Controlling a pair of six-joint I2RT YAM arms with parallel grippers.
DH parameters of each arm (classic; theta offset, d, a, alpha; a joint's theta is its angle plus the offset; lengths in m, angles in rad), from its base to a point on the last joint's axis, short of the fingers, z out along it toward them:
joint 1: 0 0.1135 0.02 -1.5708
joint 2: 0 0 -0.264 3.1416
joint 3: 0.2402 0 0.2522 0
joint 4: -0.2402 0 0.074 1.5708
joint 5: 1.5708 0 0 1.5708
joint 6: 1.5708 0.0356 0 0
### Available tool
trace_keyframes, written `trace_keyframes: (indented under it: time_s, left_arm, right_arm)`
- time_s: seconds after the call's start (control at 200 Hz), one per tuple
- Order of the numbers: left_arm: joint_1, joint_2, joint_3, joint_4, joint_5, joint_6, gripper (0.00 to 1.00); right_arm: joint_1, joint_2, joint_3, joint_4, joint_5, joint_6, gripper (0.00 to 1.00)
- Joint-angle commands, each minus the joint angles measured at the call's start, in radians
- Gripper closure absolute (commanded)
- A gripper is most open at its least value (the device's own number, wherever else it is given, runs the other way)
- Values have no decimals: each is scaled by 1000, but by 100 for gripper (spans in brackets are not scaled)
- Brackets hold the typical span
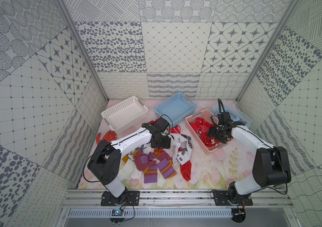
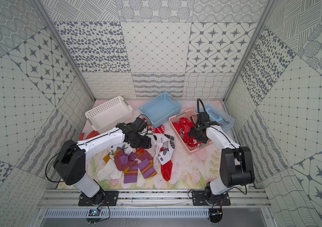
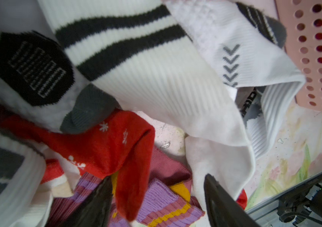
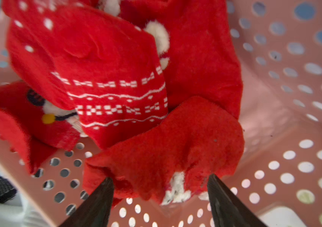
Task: Sort the socks into the basket by color
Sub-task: Place the sock in the bin, then pick up the sock from the center of the board.
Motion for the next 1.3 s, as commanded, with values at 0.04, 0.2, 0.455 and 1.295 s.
trace_keyframes:
  time_s: [0.04,0.2,0.455,1.295]
  left_arm:
    - [-6,32,0,-46,-68,39,37]
    - [-5,52,-8,-40,-100,42,66]
    - [-6,-22,-28,-28,-115,34,100]
    - [-2,-330,119,-34,74,-24,100]
  right_arm:
    - [32,-92,56,-39,-9,-5,2]
    - [90,-144,121,-85,-8,2,2]
    - [204,-170,221,-96,-55,8,2]
    - [452,-154,126,289,-353,-29,2]
